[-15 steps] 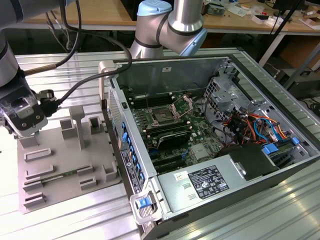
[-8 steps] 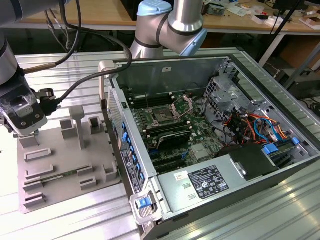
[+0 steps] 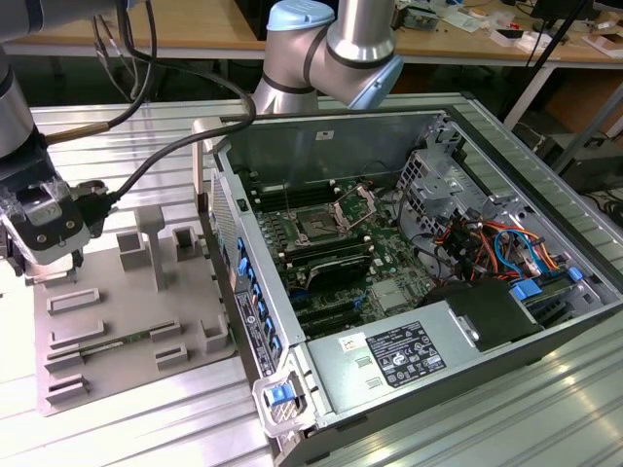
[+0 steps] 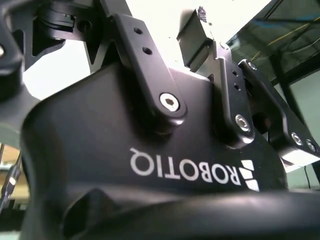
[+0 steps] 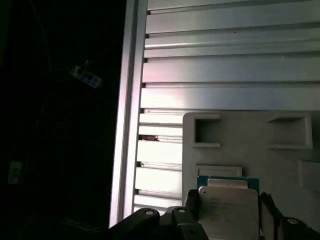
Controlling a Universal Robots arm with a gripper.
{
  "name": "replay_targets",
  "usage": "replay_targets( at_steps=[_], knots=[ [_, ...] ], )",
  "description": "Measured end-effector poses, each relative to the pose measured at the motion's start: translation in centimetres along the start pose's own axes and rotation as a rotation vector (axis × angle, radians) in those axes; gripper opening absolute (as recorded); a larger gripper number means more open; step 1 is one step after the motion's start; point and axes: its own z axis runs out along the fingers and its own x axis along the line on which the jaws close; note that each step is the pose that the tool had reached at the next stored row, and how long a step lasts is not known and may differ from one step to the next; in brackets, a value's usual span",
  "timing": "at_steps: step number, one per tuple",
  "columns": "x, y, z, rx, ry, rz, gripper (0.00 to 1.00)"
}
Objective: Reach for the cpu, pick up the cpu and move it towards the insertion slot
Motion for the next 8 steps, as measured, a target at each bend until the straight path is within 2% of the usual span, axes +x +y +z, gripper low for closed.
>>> replay_targets(
  at_steps=[2,3,8],
  knots=[
    [0.00,0.00,0.00,0.0342,0.0018,0.000,0.55],
    [0.00,0.00,0.00,0.0374,0.0019,0.000,0.55],
    [0.00,0.00,0.00,0.0382,0.0020,0.000,0.55]
  ],
)
